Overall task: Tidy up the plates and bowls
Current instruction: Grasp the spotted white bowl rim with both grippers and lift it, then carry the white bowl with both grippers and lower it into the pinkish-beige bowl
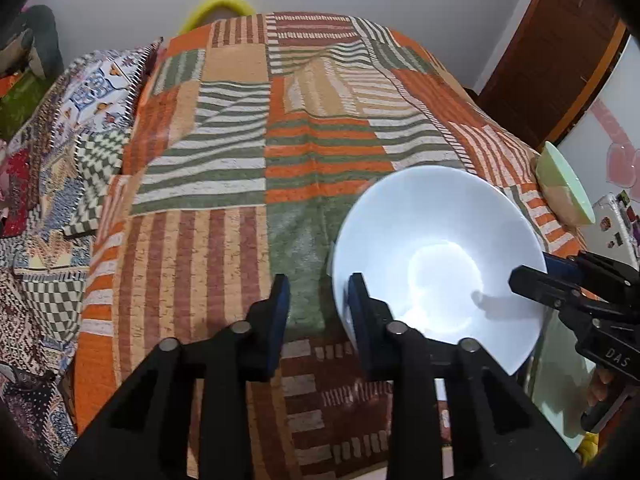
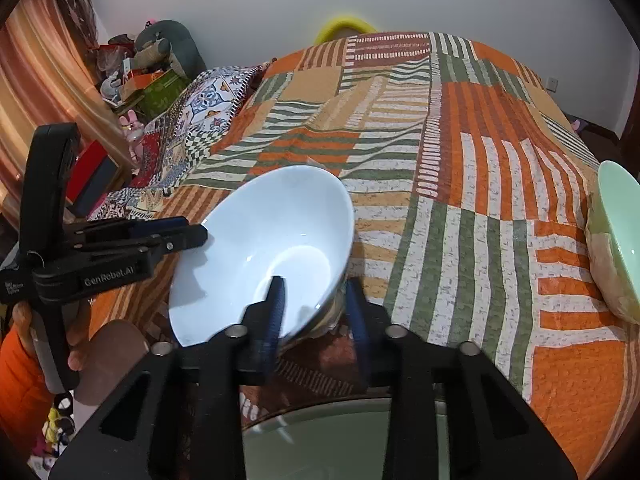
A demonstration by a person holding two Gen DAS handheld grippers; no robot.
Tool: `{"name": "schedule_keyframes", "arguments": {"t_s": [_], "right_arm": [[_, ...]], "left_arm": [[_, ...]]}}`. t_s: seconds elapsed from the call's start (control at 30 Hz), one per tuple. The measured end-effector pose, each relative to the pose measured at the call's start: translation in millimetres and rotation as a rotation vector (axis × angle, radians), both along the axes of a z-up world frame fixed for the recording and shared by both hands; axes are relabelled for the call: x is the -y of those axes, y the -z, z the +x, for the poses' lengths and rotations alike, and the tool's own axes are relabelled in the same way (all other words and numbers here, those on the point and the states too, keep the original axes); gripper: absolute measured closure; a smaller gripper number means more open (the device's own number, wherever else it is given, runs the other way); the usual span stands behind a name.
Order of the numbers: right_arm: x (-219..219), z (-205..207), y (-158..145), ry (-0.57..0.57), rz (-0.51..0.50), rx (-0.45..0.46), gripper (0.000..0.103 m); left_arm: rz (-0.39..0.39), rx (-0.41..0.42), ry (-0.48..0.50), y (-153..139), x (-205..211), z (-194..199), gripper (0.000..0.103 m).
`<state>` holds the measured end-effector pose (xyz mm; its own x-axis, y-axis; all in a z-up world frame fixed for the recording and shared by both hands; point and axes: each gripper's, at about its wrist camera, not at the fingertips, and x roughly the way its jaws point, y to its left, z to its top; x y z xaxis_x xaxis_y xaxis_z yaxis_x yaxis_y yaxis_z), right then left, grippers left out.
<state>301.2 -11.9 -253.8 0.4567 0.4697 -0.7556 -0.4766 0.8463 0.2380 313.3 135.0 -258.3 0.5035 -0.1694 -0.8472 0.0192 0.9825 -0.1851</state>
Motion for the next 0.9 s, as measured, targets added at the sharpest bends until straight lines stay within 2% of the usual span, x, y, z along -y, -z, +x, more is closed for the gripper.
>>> {"name": "schedule_keyframes", "arguments": {"t_s": [0.2,0.3,0.67,0.9], "right_arm": [[-2.3,-1.0,-0.7,0.005,-0.01,0.025,0.079],[-3.2,-0.7,-0.8,0.006,-0.009,0.031,0.079],[-1.3,-5.3,-4.2,0.019,0.008,0.04,0.084],[-3.2,-16.6,-20.7,0.006,0.04,0.068,0.087]], "left_arm": [[-0.031,-0.018,0.028,4.6,4.1,0.8,0.089],[-0.023,-0.018,0.041,5.6,7.4,1.4,0.092],[-0.014,0.013,0.024,-5.1,6.5,-6.5,0.093],[-0.011,0.074,-0.001,-31.7,0.8,-24.3,0.093]]}}
